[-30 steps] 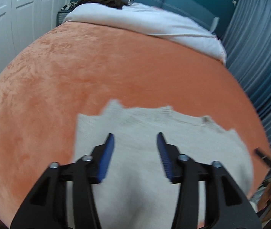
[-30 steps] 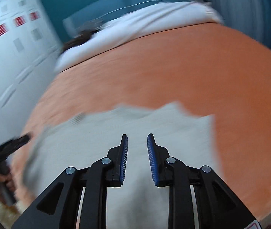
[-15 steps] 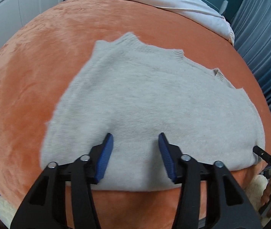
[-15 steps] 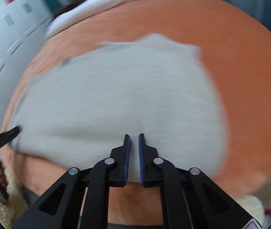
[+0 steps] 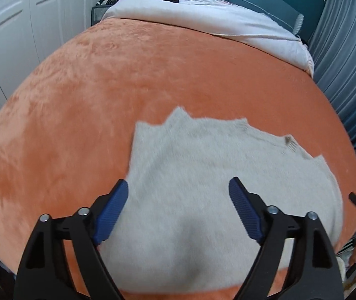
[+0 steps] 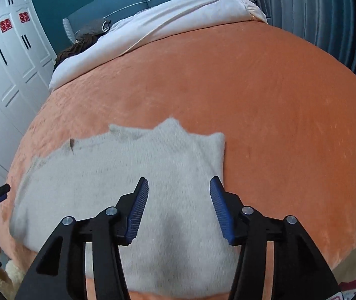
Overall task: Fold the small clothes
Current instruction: 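Release the sweater and smooth the folded stack with both grippers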
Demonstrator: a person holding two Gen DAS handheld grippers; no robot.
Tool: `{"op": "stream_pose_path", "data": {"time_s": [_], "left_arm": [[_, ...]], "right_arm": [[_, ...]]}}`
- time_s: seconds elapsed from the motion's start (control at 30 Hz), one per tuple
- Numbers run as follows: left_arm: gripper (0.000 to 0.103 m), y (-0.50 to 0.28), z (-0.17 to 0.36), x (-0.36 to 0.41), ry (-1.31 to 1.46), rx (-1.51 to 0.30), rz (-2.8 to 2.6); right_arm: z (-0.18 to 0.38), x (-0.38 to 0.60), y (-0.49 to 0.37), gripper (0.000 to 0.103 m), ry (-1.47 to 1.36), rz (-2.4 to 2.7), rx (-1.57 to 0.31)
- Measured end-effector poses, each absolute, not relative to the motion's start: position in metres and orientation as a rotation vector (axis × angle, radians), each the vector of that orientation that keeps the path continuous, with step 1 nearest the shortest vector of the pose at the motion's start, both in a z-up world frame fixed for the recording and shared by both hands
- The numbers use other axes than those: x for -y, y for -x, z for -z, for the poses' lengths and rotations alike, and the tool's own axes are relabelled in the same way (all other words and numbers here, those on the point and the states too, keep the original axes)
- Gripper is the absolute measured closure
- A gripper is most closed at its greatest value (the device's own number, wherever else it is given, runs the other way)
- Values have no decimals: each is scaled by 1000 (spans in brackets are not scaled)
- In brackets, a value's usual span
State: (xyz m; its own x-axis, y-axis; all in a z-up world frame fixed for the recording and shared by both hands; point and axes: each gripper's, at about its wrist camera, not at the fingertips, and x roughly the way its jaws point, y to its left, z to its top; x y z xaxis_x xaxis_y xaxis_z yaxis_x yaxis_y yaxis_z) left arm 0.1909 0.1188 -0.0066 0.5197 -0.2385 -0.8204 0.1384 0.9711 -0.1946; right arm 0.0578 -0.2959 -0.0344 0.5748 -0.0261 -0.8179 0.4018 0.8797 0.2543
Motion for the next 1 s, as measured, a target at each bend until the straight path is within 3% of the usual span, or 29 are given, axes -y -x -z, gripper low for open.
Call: {"op": "stream_pose_path", "data": {"time_s": [0.1, 0.3, 0.33, 0.37, 0.4, 0.43, 0.47, 0.53, 0.63, 0.77, 0.83, 0.9, 1.0], "left_arm": [[13, -219, 15, -115, 88, -1014, 197], [15, -261, 52, -103, 77, -1079, 208], [26, -266, 59, -102, 73, -1093, 203], [46, -272, 69, -101, 71, -1119, 214], [52, -275, 76, -100, 68, -1140, 214], [60, -276, 77, -101, 90, -1131, 225], [78, -276, 74, -103, 101, -1116, 232], [90, -280, 66, -106, 94, -1103, 224], [91, -288, 71, -112, 111, -1115, 212], [90, -292, 87, -111, 77, -1121, 185], [89, -288, 78, -112, 98, -1116, 178], [89, -278, 62, -111, 94, -1091, 177], [83, -239, 28, -95, 68, -1009, 224]], "right_arm": [[43, 310, -84, 45, -464, 256, -942], [76, 317, -127, 43, -486, 234, -1027], [84, 316, -133, 43, -493, 229, -1052], [91, 315, -138, 52, -496, 223, -1077], [96, 311, -143, 88, -497, 206, -1094], [94, 307, -146, 94, -493, 196, -1092], [86, 306, -145, 94, -500, 179, -1056], [54, 306, -141, 95, -505, 145, -932], [39, 322, -136, 95, -494, 200, -851], [119, 334, -149, 95, -475, 269, -1130], [102, 328, -140, 92, -457, 298, -1059], [74, 311, -132, 82, -400, 345, -1008], [29, 259, -119, 82, -311, 230, -931]]}}
